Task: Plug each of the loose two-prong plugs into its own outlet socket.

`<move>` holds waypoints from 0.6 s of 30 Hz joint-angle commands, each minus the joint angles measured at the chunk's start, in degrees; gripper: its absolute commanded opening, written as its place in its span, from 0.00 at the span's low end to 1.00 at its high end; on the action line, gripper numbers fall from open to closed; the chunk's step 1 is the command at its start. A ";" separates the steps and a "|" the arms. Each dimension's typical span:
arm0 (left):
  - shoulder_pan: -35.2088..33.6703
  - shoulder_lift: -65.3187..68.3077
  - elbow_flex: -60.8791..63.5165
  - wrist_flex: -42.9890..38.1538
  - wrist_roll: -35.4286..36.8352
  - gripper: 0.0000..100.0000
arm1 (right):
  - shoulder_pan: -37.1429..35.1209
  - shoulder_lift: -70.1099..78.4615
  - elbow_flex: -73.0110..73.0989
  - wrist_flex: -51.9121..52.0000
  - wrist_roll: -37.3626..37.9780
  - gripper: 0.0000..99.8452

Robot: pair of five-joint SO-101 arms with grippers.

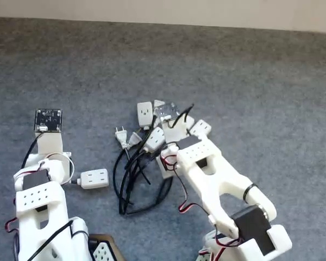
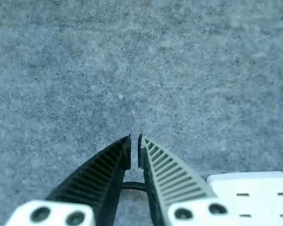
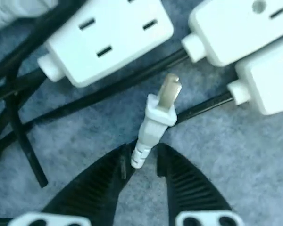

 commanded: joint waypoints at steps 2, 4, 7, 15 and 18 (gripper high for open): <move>0.75 -0.13 -0.13 -0.79 0.44 0.05 | -0.40 -1.89 -0.22 -0.66 -0.26 0.17; 0.75 -0.13 -0.13 -0.79 0.44 0.05 | -0.40 -1.89 -0.22 -0.66 -0.18 0.17; 0.75 -0.13 -0.04 -0.79 0.44 0.05 | -0.40 -1.80 -0.22 -0.92 -0.18 0.17; 0.84 -0.13 0.66 -0.88 0.44 0.05 | -0.40 4.18 -0.75 -4.70 -0.53 0.17; 0.84 -0.13 0.66 -0.88 0.44 0.05 | -0.57 8.13 -3.03 -4.35 -0.53 0.16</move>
